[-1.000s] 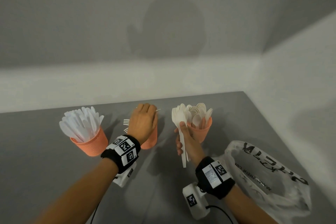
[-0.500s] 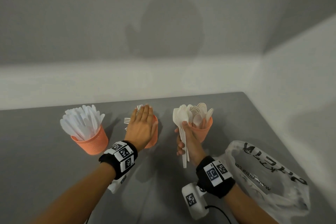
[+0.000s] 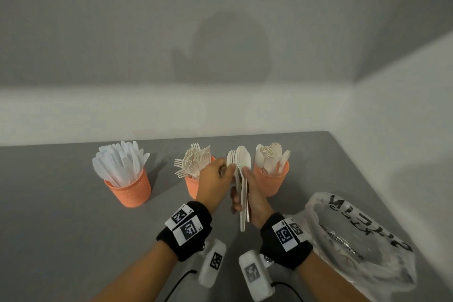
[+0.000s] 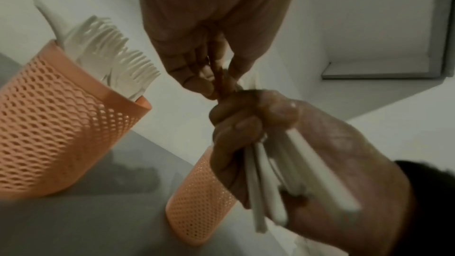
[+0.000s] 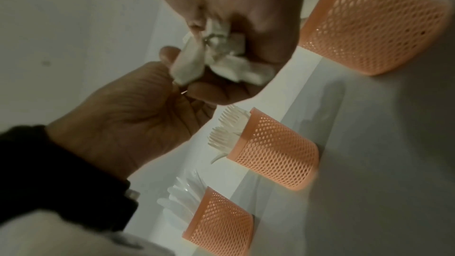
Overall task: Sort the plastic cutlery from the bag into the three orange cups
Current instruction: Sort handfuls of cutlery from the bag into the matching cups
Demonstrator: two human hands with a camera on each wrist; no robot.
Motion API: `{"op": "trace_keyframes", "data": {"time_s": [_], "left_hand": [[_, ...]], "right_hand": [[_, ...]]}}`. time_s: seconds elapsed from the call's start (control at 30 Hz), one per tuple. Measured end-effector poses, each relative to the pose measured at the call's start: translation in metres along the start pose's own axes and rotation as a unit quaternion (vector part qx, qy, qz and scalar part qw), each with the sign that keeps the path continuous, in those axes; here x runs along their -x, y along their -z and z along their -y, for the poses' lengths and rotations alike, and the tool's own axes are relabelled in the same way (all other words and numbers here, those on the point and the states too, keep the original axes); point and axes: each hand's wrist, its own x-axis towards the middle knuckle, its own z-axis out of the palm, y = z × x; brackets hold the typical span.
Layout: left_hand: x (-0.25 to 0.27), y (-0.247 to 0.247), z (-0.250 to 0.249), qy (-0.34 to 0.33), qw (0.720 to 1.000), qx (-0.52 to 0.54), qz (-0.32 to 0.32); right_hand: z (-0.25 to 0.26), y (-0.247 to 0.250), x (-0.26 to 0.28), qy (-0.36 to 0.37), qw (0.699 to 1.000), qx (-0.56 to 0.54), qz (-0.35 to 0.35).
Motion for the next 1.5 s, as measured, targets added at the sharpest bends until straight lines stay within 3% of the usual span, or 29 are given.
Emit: {"op": "trace_keyframes", "data": {"time_s": [0.23,0.4,0.53,0.63,0.8,0.93,1.1,1.3,1.4,1.5], "left_hand": [[0.001,0.001,-0.002,0.051,0.992,0.08,-0.085],[-0.005,0.006,-0.002,0.107,0.957,0.245,-0.116],[-0.012,0.012,-0.012,0.079,0.931,0.321,-0.153],[-0.017,0.02,-0.013,0.082,0.929,0.32,-0.165],[-0.013,0.012,-0.003,0.119,0.971,0.208,-0.021],[-0.005,-0.001,-0.008,0.145,0.963,0.224,0.025],[-0.008,-0.005,-0.006,0.169,0.964,0.205,0.008],[-0.006,-0.006,-0.009,0.089,0.98,0.155,-0.089],[-0.012,-0.005,-0.008,0.1,0.965,0.221,-0.098],[-0.02,0.005,-0.007,0.143,0.932,0.309,-0.124]], "right_hand": [[-0.003,0.0,0.001,0.034,0.997,0.068,-0.016],[0.0,0.004,-0.004,0.042,0.996,0.066,-0.03],[0.003,0.009,-0.004,0.033,0.998,0.015,-0.041],[0.006,0.014,-0.005,0.033,0.998,-0.02,-0.046],[0.011,0.014,0.0,0.034,0.999,0.015,-0.003],[0.012,0.003,0.004,0.019,0.999,0.035,0.027],[0.01,0.002,0.006,0.003,0.995,0.086,0.046],[0.001,0.004,0.0,0.021,0.998,0.054,0.006],[-0.001,0.009,-0.003,0.027,0.999,0.014,-0.022],[0.001,0.017,-0.004,0.019,0.998,0.0,-0.063]]}}
